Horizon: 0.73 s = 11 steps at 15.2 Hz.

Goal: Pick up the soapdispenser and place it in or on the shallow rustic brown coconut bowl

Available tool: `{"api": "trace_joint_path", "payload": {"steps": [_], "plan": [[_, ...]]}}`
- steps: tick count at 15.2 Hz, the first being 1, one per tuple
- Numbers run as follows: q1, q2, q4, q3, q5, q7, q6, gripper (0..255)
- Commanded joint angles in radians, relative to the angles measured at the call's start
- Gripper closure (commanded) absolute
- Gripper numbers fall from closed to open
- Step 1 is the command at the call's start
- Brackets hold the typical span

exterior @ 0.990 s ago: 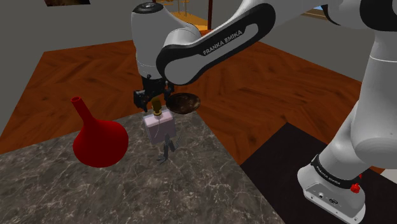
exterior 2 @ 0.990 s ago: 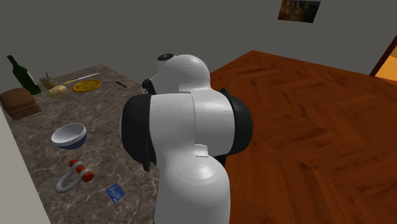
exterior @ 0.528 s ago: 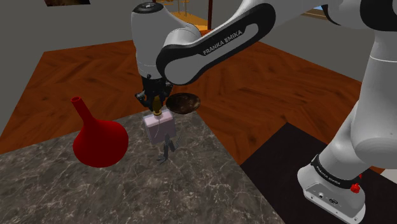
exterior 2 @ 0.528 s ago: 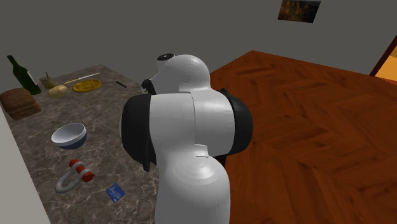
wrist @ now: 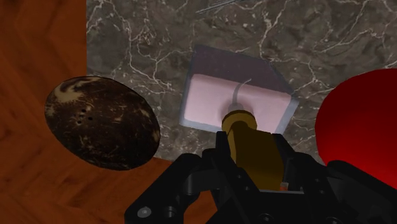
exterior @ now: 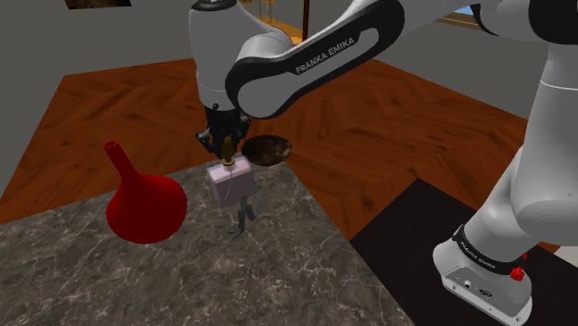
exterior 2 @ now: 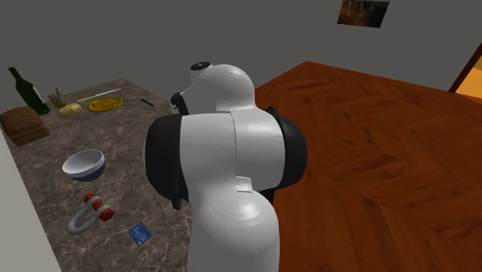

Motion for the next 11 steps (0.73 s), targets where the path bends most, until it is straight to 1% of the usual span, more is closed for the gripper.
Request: {"api": "trace_joint_path", "payload": {"steps": [1,11], "plan": [[-0.002,-0.009,0.014,0.003,0.009,-0.009,-0.021,255],[-0.006,-0.046,0.100,0.015,0.045,-0.045,-0.137,255]]}}
